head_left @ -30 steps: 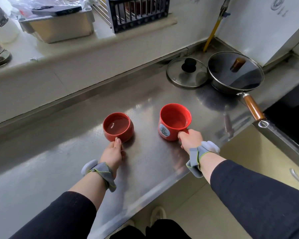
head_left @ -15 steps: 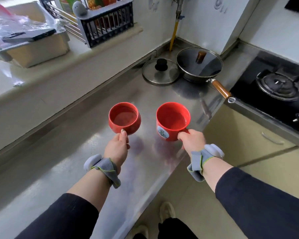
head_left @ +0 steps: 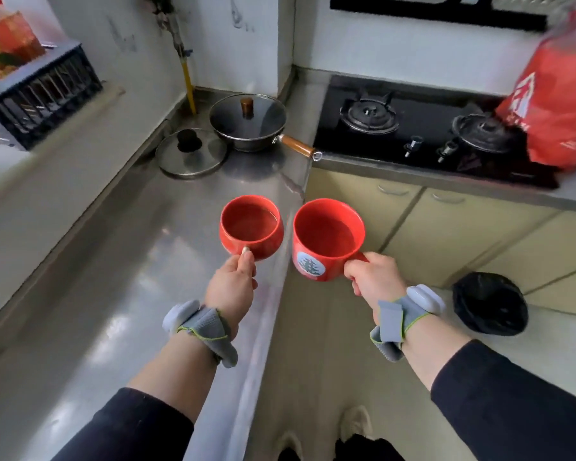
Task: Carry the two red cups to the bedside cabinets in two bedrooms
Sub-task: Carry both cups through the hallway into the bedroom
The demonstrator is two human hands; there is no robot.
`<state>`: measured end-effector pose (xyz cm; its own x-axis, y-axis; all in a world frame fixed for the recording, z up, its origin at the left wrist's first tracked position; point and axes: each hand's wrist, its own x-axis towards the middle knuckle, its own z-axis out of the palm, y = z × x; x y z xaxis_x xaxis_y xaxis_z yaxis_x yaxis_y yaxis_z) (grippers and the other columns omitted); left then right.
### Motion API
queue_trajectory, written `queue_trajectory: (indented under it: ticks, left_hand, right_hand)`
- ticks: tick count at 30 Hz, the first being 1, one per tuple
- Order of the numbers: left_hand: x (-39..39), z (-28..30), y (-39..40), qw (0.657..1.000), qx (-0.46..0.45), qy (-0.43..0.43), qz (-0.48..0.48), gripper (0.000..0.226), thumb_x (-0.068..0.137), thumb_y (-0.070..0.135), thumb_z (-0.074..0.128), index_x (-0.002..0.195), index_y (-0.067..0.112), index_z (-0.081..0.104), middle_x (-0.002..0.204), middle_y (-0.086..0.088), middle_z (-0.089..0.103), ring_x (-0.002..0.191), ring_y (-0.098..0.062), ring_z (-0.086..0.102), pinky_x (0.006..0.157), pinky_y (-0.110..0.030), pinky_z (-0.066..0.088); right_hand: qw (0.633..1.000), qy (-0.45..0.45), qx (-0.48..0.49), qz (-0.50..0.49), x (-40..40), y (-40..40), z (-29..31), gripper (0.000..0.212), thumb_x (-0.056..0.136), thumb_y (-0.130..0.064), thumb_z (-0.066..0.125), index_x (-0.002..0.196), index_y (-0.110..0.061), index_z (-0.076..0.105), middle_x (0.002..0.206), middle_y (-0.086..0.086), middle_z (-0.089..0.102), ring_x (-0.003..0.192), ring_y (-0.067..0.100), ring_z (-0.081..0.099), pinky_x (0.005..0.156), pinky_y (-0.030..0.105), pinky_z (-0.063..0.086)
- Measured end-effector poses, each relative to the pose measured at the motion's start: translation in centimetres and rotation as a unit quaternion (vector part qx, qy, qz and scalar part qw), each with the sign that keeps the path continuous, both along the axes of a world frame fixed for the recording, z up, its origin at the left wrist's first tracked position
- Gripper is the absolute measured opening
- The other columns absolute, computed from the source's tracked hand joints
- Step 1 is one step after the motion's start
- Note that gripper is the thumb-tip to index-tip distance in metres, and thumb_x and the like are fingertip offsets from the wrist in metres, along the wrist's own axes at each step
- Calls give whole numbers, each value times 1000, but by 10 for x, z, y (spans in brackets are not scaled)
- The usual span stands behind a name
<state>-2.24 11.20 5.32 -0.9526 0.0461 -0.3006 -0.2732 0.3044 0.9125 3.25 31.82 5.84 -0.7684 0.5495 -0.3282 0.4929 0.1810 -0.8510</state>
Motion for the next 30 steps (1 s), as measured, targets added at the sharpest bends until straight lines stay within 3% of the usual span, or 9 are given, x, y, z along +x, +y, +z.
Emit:
queue_trajectory:
  ticks: [8, 17, 21, 30]
  left_hand:
    - [29, 10, 88, 992, -4, 38, -117, 43, 88, 52, 40, 61, 19, 47, 59, 1, 50, 63, -24, 49, 64, -35, 35]
    - [127, 33, 227, 956, -11, 59, -288, 45, 78, 61, 35, 61, 21, 50, 59, 4, 53, 64, -24, 48, 67, -35, 37]
    - [195, 37, 292, 937, 10, 35, -347, 45, 76, 62, 37, 63, 22, 51, 60, 2, 55, 62, -24, 46, 64, -36, 35]
    - [349, 41, 432, 870, 15, 14, -492, 42, 88, 53, 39, 67, 21, 53, 63, -4, 57, 54, -19, 42, 54, -30, 30]
  right_hand:
    - [991, 18, 2, -133, 88, 68, 21, 9, 48, -25, 53, 43, -19, 50, 38, -6, 35, 49, 20, 31, 50, 28, 23]
    - [952, 42, 34, -300, 247, 167, 45, 8, 47, -23, 54, 44, -16, 50, 42, 0, 35, 54, 22, 30, 50, 30, 24]
    - [926, 38, 27, -376, 331, 209, 51, 10, 46, -20, 54, 43, -16, 46, 55, 8, 33, 60, 21, 28, 55, 34, 24]
    - [845, 46, 24, -532, 509, 280, 56, 5, 44, -19, 53, 40, -18, 50, 56, 9, 34, 62, 26, 31, 56, 36, 26]
